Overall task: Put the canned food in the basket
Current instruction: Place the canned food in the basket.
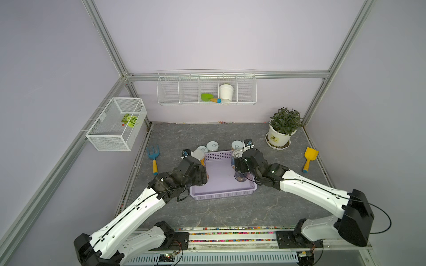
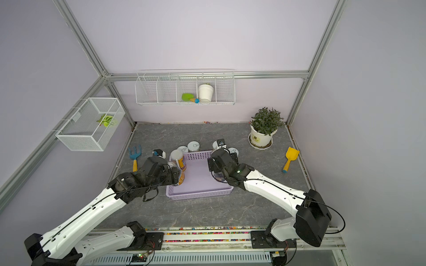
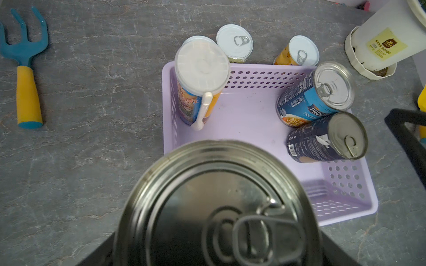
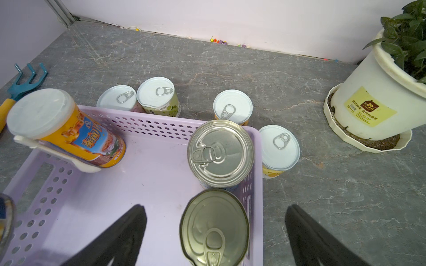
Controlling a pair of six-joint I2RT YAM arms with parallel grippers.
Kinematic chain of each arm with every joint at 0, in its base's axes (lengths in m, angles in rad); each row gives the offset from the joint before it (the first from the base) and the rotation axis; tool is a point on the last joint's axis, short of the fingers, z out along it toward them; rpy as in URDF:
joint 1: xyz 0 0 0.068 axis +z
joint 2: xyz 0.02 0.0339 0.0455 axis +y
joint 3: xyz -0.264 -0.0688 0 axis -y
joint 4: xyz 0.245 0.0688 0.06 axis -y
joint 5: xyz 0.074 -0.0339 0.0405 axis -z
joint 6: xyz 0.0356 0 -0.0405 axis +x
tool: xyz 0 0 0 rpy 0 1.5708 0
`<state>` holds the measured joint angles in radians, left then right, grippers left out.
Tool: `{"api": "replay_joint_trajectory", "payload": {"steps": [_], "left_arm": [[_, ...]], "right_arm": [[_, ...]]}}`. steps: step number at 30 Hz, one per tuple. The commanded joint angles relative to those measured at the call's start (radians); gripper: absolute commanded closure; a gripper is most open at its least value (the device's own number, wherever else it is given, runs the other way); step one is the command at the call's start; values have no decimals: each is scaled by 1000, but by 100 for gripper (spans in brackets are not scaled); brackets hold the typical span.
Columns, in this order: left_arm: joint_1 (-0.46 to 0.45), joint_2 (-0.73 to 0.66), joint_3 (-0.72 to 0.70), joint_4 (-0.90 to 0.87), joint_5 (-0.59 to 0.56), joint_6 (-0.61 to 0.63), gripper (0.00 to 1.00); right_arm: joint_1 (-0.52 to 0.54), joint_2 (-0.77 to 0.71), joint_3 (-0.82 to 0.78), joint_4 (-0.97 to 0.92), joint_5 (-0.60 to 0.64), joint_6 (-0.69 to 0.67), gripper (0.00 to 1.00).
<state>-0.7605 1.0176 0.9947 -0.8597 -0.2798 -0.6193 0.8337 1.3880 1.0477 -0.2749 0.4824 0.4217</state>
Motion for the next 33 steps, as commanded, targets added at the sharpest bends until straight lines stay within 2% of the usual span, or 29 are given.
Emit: {"api": "replay_joint_trajectory", "payload": {"steps": [1,7,13,33], "left_arm": [[-3,37,15,147,-16,16,45],[-2,140,14,254,-51,42,44],[6,273,88,241,-120,21,44],[95,478,119,327,-102,39,45]], "right_arm": [[1,-21,-9,-14,20,0,2],[1,-18,-8,-16,24,0,2],[0,-12,-8,-17,26,-3,2],[0,4,-2,-17,32,-12,2]]}}
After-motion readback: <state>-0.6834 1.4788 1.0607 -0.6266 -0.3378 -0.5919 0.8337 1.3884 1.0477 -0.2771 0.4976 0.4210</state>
